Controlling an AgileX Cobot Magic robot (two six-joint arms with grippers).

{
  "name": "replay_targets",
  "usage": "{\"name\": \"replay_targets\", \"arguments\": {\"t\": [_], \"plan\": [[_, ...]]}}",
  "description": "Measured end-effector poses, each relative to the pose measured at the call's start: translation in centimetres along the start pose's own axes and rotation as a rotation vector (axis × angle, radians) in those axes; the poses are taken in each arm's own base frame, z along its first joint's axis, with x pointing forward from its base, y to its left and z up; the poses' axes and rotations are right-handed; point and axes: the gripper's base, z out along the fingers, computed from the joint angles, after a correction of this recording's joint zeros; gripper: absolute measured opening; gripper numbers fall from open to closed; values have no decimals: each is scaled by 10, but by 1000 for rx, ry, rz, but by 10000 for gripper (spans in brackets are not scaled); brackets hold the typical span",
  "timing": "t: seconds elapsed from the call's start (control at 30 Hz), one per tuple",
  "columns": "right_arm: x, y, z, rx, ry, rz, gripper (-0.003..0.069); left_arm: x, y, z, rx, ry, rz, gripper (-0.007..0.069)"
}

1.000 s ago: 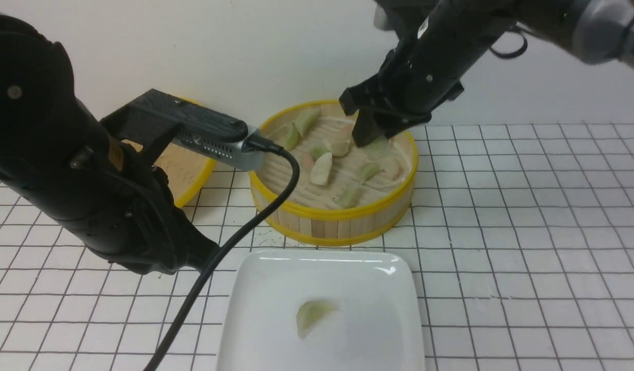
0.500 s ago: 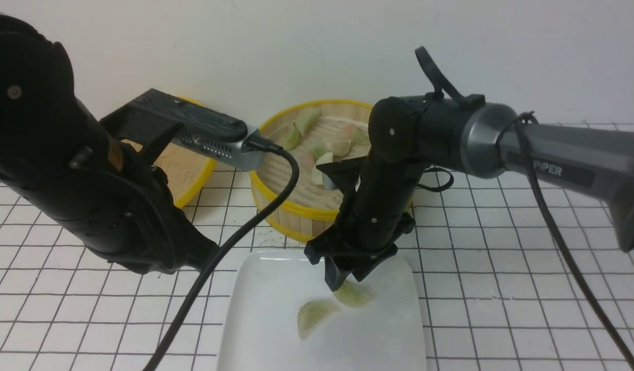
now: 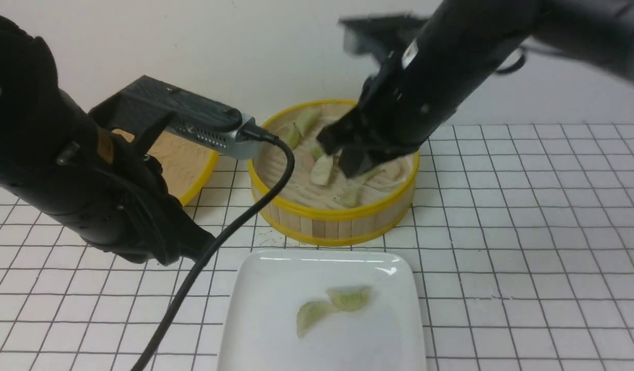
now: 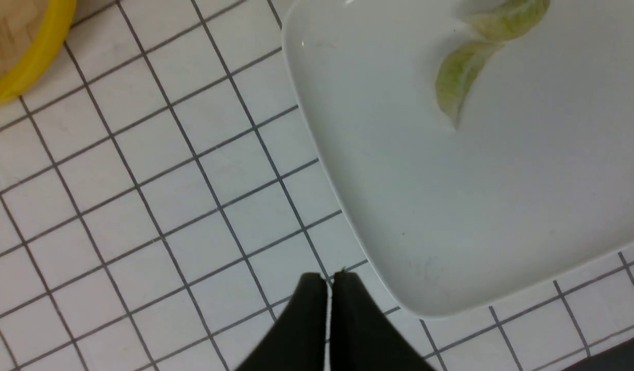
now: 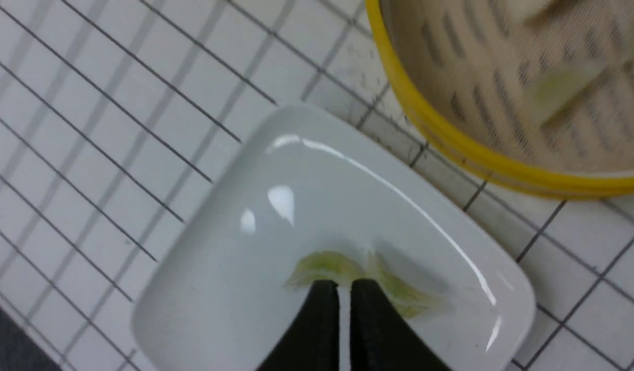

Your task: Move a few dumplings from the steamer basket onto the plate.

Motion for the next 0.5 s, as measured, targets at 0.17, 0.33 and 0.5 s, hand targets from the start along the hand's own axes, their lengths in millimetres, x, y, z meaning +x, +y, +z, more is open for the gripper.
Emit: {"name": "replay_targets", "arguments": {"t": [0.17, 0.33, 0.5], "plan": [[32, 20, -126, 33, -259, -51, -13, -1, 0, -15, 8, -115, -1, -6], [91, 19, -182, 98, -432, -54, -14, -4, 0, -23, 14, -192, -2, -6], [186, 2, -201, 186, -760, -47, -15, -7, 0, -24, 22, -239, -4, -6]]}}
